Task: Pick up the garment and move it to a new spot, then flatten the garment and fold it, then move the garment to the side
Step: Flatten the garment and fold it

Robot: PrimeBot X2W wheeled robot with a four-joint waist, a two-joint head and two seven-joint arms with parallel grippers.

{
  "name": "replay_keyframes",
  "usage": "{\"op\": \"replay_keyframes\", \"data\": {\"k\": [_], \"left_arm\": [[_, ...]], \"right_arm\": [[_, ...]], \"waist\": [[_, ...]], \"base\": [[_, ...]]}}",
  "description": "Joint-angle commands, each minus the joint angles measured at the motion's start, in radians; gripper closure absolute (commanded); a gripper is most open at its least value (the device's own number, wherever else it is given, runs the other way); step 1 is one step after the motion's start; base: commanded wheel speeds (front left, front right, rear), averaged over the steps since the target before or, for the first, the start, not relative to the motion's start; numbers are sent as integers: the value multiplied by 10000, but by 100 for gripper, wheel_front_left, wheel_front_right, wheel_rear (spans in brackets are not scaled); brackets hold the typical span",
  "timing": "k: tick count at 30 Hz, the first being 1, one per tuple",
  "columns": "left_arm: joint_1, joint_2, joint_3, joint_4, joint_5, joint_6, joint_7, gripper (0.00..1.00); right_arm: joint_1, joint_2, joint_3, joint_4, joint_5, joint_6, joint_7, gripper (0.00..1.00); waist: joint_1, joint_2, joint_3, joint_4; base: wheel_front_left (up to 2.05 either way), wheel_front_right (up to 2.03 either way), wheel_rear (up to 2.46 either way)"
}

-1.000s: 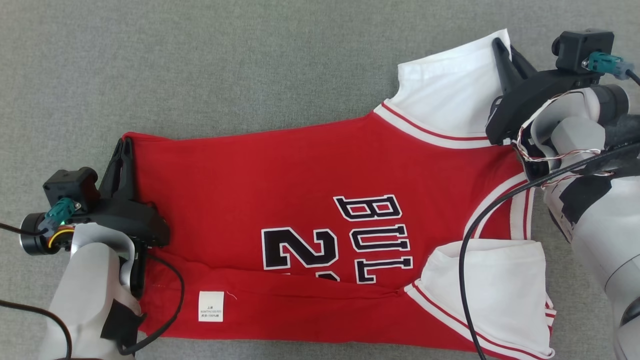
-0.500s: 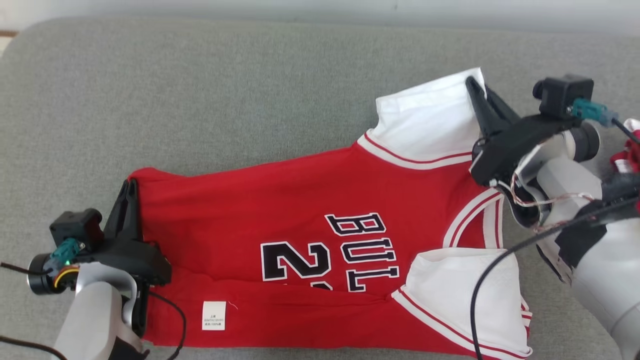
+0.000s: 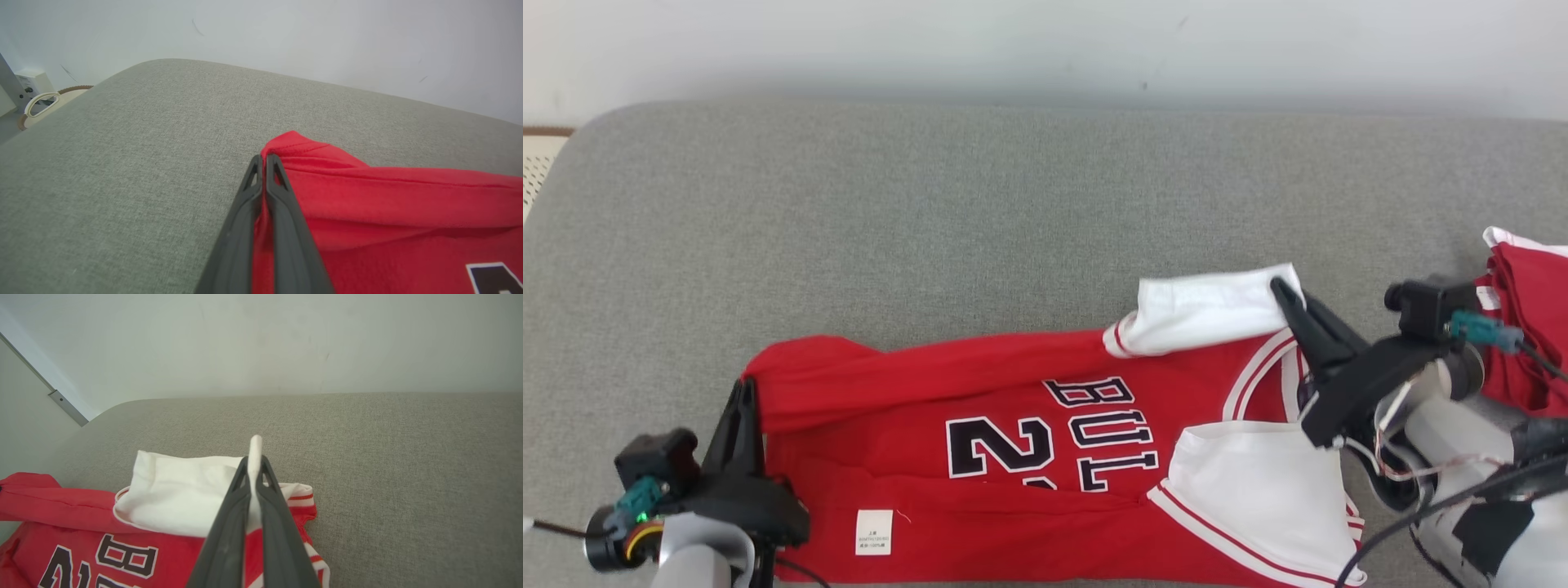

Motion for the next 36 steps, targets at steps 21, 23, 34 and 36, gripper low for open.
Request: {"op": "replay_keyframes", "data": {"k": [21, 23, 34, 36], "left_arm": [[2097, -121, -284, -632, -792, 179, -7, 100], [2222, -119, -364, -693, -881, 256, -7, 100], [2703, -122, -834, -1063, -1368, 565, -7, 100], [2740, -122, -838, -1089, -1361, 584, -7, 100]], "right_arm": [[3226, -282, -967, -1253, 127, -13, -44, 100], [3412, -257, -1104, -1326, 93, -13, -44, 100], [4147, -325, -1826, -1683, -194, -13, -45, 100], [4183, -346, -1925, -1734, -296, -13, -45, 100]], "waist": [[2, 2, -1021, 9], [2, 2, -1039, 1], [2, 2, -1059, -71], [2, 2, -1063, -81]], "base": [[0, 0, 0], [0, 0, 0], [0, 0, 0], [0, 0, 0]]}}
